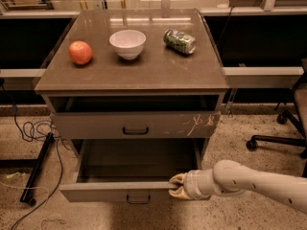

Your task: Open middle drawer

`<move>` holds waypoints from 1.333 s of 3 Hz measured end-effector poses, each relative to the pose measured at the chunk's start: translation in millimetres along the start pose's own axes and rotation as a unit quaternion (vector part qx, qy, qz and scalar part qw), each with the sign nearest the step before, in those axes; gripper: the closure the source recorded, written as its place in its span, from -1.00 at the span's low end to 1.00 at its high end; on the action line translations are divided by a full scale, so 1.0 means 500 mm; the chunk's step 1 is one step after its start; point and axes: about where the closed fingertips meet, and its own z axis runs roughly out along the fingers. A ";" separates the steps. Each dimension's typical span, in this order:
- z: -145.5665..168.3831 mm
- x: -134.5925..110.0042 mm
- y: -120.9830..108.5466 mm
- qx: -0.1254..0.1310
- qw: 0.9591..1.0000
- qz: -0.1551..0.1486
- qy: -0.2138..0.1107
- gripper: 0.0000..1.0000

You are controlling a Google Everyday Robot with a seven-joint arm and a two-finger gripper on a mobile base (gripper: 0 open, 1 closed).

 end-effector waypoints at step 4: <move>-0.004 0.018 0.025 -0.010 1.000 0.008 -0.008 0.13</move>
Offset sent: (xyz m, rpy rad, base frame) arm 0.0000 0.0000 0.0000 0.0000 0.0000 0.0000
